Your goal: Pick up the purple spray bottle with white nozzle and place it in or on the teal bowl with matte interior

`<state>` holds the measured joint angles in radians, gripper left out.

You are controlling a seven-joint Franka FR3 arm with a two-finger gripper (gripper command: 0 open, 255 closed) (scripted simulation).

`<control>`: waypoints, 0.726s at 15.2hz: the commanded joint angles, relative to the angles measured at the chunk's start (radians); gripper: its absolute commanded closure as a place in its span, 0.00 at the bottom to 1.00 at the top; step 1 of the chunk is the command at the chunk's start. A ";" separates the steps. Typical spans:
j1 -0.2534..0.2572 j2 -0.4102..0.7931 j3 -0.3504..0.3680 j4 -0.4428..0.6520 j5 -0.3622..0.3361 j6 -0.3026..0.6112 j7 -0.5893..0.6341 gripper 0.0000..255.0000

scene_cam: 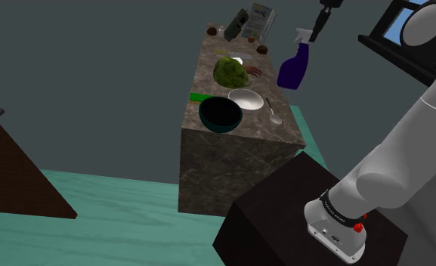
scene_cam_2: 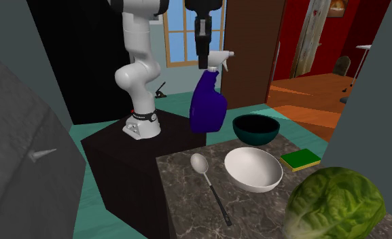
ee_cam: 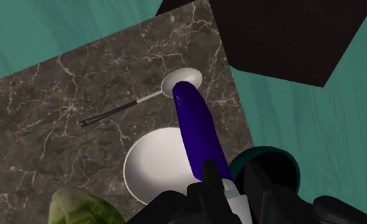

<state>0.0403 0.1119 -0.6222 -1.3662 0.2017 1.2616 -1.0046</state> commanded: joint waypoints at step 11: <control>0.162 -0.042 0.128 0.051 0.024 -0.033 0.311 1.00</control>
<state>0.1892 0.0687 -0.5056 -1.3293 0.2198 1.2359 -0.7230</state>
